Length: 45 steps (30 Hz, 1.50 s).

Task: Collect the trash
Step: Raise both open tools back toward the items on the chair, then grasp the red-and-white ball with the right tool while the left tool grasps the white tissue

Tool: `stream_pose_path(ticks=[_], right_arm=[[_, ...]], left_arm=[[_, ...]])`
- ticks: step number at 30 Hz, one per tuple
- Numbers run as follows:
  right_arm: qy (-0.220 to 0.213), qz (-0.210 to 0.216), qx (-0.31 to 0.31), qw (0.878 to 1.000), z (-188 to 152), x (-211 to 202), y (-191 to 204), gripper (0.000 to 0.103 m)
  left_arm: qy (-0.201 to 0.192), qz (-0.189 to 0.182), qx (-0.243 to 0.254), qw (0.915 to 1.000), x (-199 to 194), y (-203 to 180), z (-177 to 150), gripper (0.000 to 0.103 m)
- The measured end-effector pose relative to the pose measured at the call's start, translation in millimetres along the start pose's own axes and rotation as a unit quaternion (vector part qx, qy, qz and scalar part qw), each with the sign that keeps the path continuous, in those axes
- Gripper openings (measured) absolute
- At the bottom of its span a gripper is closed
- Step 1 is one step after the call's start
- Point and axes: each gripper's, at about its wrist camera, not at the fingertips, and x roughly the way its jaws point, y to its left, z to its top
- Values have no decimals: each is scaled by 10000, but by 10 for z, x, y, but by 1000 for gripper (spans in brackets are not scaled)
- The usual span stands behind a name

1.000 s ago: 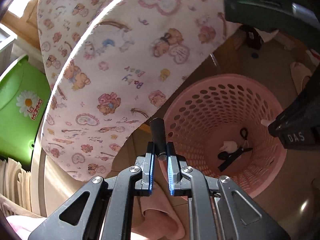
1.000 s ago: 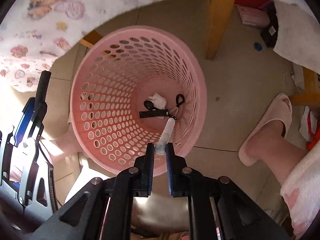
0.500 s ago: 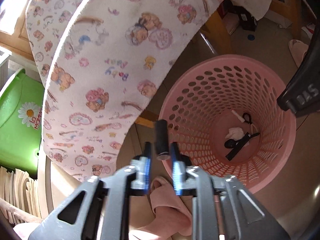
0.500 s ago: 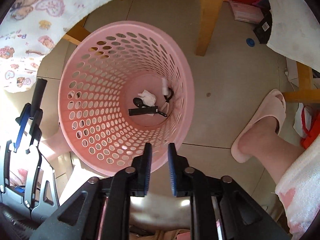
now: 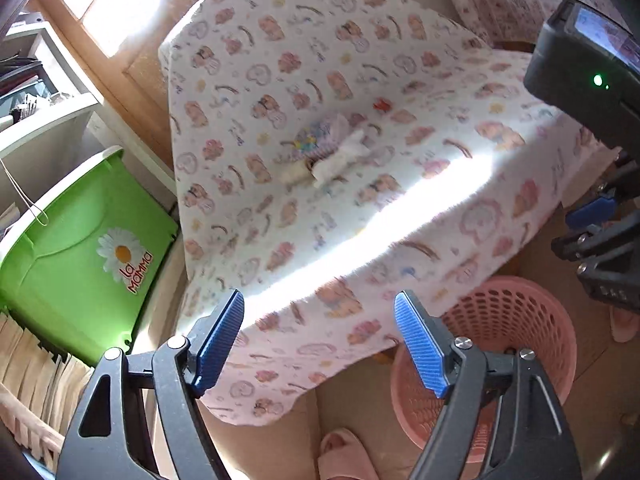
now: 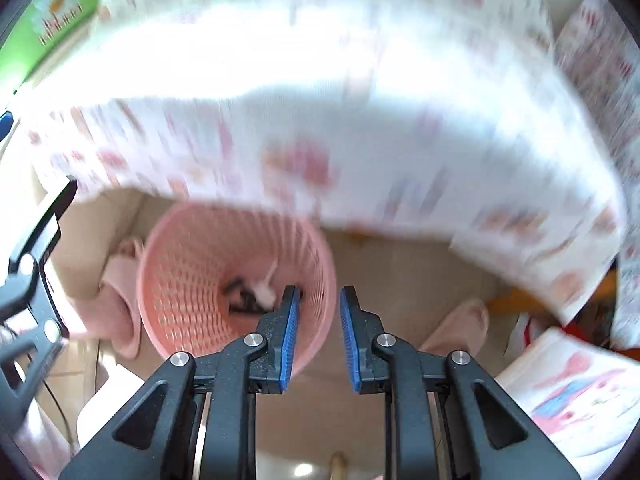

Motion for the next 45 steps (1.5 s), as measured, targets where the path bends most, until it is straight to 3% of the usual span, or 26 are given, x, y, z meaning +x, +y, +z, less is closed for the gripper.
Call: stream_pose_path(ticks=[4, 10, 12, 14, 17, 19, 22, 24, 27, 30, 34, 41, 45], right_arm=[[-572, -62, -247, 9980, 276, -309, -28, 23], [-65, 1058, 324, 9938, 460, -323, -352, 25], [-2, 1015, 188, 9947, 471, -365, -404, 26], [-99, 1038, 86, 9945, 437, -444, -432, 26], [-404, 1004, -120, 9941, 394, -620, -430, 26], [-736, 954, -299, 9923, 392, -749, -356, 26], [-1314, 734, -512, 9873, 579, -855, -282, 36], [-1545, 710, -183, 9853, 721, -885, -354, 42], [-1533, 1106, 57, 9820, 890, -871, -449, 42], [-1661, 922, 6, 9818, 1013, -857, -468, 42], [-1690, 798, -108, 9823, 1225, -737, -454, 42], [-1651, 480, -178, 9849, 1562, -534, -485, 42], [-1467, 548, 209, 9874, 1717, -356, -555, 42]], left_arm=[[72, -135, -30, 9999, 71, 282, 54, 79], [-317, 5, -67, 9995, 119, 671, 116, 80], [-279, -7, -433, 9987, 194, 850, 175, 80], [-140, -313, -1061, 9938, 304, 1072, 232, 81], [66, -954, -1973, 9757, 454, 1335, 242, 84], [17, -1165, -1922, 9744, 514, 1352, 279, 84], [-243, -1070, -1433, 9836, 568, 1250, 369, 84], [-328, -1059, -1257, 9859, 641, 1205, 440, 84], [-229, -1069, -1408, 9840, 757, 1247, 486, 84], [-104, -1185, -1751, 9773, 850, 1337, 499, 84], [44, -1040, -1898, 9763, 937, 1385, 483, 84], [192, -1159, -2109, 9704, 985, 1413, 493, 87], [313, -1187, -2235, 9669, 1028, 1419, 507, 89]])
